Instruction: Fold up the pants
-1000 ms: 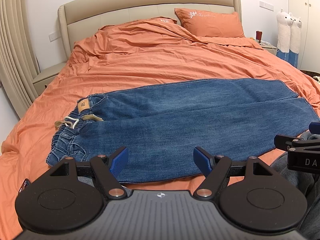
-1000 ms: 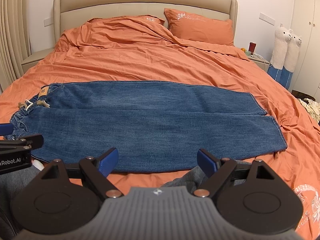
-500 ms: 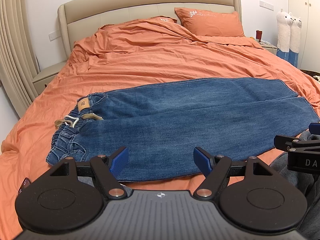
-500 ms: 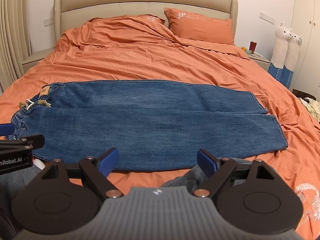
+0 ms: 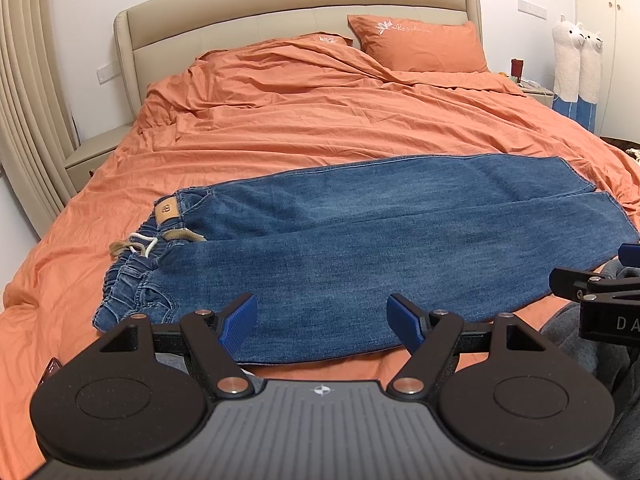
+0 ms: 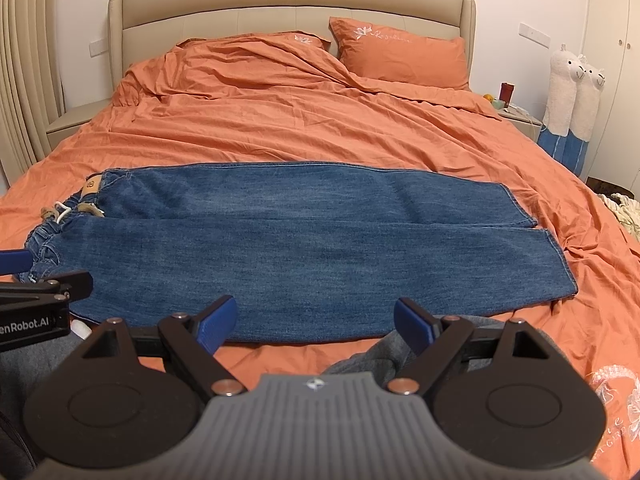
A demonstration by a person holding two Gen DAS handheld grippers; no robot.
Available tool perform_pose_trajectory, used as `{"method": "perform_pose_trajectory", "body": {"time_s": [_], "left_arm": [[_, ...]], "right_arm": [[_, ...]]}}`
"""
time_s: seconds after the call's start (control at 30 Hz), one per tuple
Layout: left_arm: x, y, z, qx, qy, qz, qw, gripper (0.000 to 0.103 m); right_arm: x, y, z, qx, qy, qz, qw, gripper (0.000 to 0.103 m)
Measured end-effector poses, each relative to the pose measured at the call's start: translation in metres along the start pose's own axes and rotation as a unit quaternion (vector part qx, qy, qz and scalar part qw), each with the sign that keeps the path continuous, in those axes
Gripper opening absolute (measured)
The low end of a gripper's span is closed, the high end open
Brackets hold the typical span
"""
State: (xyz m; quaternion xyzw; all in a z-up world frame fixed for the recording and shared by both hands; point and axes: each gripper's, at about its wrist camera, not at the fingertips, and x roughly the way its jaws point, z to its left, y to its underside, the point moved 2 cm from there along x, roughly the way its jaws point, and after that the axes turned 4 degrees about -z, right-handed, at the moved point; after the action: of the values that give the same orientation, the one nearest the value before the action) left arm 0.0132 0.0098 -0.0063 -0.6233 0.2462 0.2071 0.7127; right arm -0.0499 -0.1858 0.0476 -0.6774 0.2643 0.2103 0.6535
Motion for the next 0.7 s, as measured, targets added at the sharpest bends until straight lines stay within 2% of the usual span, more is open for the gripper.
{"method": "perform_pose_trajectory", "body": {"time_s": [0.3, 0.37, 0.53, 0.67, 0.7], "left_arm": [[0.009, -0.020, 0.033, -0.011, 0.008, -0.016, 0.9998, 0.077], [0.015, -0.030, 0.047, -0.017, 0.020, -0.016, 0.9995, 0.066], [0.042, -0.050, 0.098, -0.055, 0.054, 0.005, 0.9970, 0.049], [0.071, -0.063, 0.147, -0.088, 0.060, 0.020, 0.9941, 0.047], [0.079, -0.066, 0.159, -0.093, 0.063, 0.022, 0.9935, 0.047]], "right_arm": [[0.020, -0.017, -0.018, 0.011, -0.072, -0.037, 0.997, 0.082], [0.031, -0.025, -0.023, 0.010, -0.074, -0.046, 0.996, 0.082], [0.069, -0.042, -0.039, -0.001, -0.083, -0.047, 0.995, 0.082], [0.104, -0.050, -0.061, 0.021, -0.082, -0.046, 0.995, 0.081], [0.113, -0.051, -0.066, 0.032, -0.084, -0.042, 0.995, 0.078]]}}
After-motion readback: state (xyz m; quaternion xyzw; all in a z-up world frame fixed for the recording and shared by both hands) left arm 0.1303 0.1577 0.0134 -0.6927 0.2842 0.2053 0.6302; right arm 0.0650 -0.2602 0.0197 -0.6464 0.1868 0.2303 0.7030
